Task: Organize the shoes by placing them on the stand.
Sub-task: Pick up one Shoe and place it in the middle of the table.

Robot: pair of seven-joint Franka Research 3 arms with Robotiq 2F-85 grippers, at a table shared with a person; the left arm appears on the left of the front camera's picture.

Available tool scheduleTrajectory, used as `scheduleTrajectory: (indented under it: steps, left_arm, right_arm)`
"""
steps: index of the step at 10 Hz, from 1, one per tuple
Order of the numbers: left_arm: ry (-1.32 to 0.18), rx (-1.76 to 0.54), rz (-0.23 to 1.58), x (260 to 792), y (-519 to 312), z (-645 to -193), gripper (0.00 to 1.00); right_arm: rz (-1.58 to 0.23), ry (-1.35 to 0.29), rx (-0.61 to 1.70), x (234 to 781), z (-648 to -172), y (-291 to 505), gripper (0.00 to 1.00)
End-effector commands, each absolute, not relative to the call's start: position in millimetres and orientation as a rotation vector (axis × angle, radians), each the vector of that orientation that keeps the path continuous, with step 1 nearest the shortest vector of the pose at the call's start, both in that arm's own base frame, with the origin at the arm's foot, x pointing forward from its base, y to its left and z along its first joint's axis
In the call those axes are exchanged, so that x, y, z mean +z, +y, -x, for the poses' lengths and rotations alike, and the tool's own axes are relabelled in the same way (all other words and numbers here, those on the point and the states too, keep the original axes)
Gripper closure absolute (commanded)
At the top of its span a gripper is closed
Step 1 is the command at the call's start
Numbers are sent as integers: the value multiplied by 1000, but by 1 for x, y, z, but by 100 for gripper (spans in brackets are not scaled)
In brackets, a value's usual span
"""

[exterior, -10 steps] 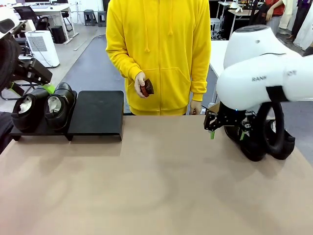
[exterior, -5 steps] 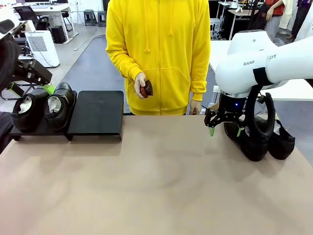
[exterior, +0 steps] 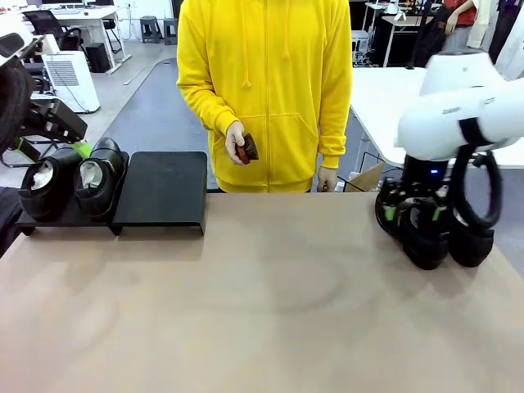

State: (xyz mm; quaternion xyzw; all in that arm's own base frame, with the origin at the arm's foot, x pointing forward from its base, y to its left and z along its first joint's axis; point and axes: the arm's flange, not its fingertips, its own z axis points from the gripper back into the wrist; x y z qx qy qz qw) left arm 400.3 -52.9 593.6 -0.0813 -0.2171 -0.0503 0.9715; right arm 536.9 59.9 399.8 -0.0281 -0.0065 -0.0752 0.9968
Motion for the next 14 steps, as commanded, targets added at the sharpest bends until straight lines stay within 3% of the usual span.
scheduleTrajectory:
  steps: [1, 5, 7, 14]
  left_arm:
    - [-443, -118, 182, 593, -50, -398, 0]
    - [-443, -118, 182, 593, -50, -398, 0]
    - [-443, -118, 182, 593, -50, -398, 0]
    - [-443, -118, 182, 593, -50, -398, 0]
  right_arm:
    - [-42, -75, -76, 402, -526, 27, 0]
    - [-24, -205, 160, 396, -534, 2, 0]
    - [-22, -205, 180, 391, -535, 3, 26]
    - [48, -143, 127, 369, -547, -3, 26]
